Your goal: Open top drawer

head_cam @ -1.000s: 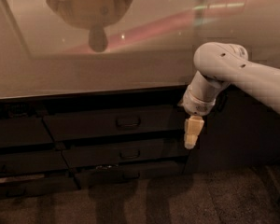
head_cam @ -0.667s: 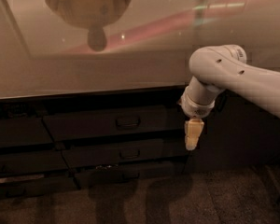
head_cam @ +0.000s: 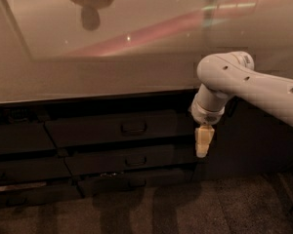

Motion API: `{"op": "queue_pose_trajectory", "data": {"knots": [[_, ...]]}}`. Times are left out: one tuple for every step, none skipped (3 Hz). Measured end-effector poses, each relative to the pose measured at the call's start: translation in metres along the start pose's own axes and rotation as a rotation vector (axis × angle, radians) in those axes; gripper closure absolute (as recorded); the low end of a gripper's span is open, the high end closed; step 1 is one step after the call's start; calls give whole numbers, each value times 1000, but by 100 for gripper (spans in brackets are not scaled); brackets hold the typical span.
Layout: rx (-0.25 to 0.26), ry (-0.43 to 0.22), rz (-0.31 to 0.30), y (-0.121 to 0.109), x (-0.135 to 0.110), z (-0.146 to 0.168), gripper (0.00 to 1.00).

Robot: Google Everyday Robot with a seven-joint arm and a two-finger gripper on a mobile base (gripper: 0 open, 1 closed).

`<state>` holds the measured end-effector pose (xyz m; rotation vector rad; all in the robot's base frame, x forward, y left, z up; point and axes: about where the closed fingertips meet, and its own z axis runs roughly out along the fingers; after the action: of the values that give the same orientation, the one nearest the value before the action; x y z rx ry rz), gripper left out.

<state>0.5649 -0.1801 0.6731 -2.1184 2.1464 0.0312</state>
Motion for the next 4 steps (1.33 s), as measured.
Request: {"op": "queue_pose_trajectory", "data": {"knots": [[0,0,0,0,0,0,0],[20,32,-9,0,0,1,0],[106,91,-47,0,3,-2,0],[105,91,-47,0,3,-2,0]]}}
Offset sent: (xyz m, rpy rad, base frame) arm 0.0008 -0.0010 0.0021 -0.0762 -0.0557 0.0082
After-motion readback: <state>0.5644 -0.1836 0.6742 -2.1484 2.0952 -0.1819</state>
